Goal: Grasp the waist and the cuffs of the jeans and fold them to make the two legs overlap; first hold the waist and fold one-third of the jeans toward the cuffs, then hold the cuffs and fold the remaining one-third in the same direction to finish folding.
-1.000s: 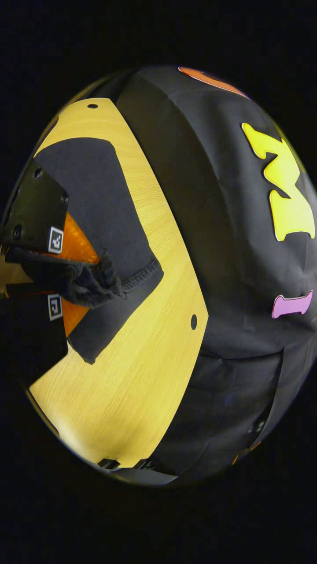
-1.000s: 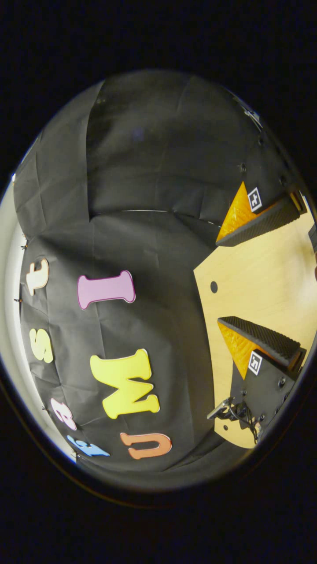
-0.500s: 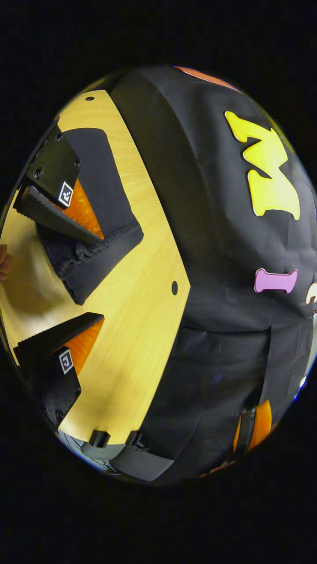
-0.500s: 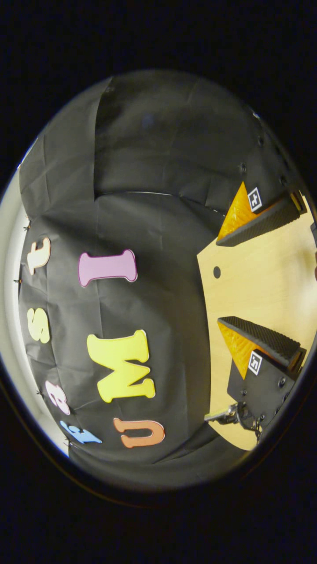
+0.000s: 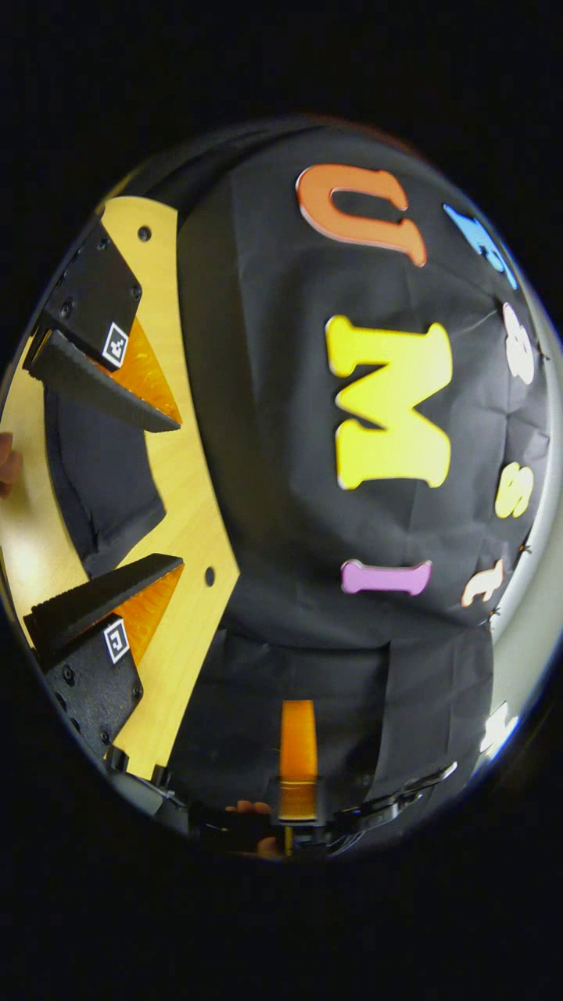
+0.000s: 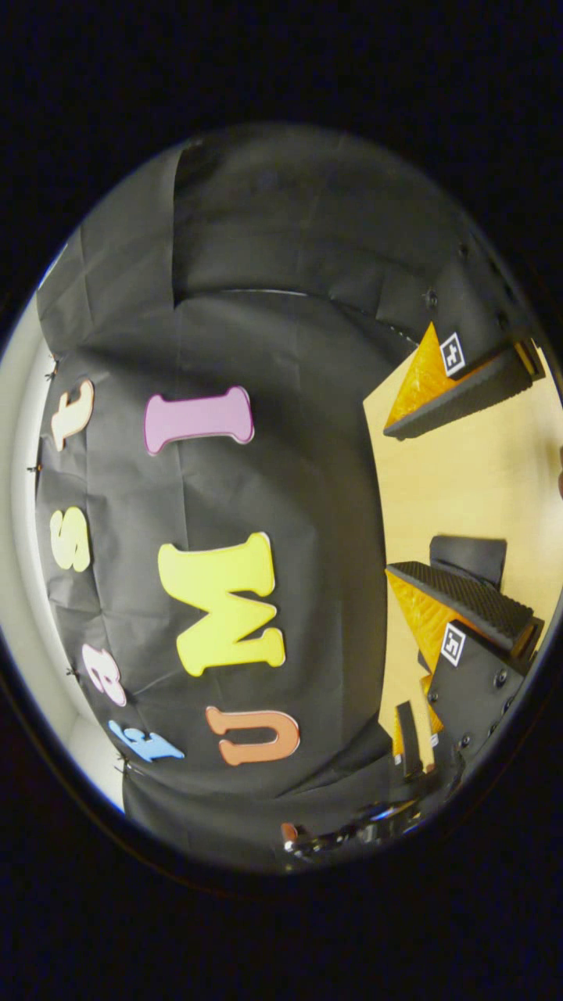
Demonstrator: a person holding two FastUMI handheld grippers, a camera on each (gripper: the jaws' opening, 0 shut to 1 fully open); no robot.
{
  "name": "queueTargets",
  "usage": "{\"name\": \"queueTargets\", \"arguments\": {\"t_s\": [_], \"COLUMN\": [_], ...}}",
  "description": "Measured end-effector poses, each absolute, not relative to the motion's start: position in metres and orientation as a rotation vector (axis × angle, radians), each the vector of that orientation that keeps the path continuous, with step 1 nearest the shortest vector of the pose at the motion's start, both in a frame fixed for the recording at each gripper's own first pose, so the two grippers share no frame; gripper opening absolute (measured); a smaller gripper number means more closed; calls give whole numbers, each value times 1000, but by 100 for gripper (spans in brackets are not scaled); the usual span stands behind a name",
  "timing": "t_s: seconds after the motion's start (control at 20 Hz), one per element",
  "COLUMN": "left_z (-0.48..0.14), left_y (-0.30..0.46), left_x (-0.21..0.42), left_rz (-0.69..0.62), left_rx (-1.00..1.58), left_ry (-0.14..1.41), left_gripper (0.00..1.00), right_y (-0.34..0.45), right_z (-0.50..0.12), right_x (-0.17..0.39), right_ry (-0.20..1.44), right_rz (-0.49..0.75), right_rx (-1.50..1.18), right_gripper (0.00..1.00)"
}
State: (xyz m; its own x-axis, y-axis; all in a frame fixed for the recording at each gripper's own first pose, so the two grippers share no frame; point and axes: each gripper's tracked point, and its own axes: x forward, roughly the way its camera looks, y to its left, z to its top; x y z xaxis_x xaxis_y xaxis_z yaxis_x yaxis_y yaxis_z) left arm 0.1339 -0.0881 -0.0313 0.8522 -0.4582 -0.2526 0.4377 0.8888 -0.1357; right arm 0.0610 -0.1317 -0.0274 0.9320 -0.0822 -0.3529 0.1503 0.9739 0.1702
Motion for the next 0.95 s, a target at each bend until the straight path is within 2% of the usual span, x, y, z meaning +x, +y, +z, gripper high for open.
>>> {"name": "queueTargets", "arguments": {"t_s": [0.2, 0.25, 0.3, 0.4, 0.85, 0.9, 0.95], "left_z": [22, 30, 37, 45, 84, 84, 85], "left_y": [-31, -23, -14, -10, 31, 31, 32], "left_x": [133, 131, 129, 105, 88, 87, 84], "left_rz": [-348, -327, -304, -253, -91, -90, -85], "left_rx": [-104, -103, -96, -80, -156, -162, -166], "left_ry": [172, 157, 139, 107, 49, 50, 49], "left_gripper": [100, 93, 100, 100, 100, 92, 92], "right_y": [-87, -77, -67, -51, -2, 4, 6], "right_z": [-20, -16, -10, 1, 49, 50, 49], "right_x": [84, 89, 93, 102, 114, 114, 113], "right_ry": [335, 325, 313, 285, 181, 179, 181], "right_rz": [-25, -5, 14, 44, 108, 119, 126], "right_rx": [191, 190, 191, 191, 189, 189, 188], "right_gripper": [98, 98, 97, 97, 97, 98, 97]}}
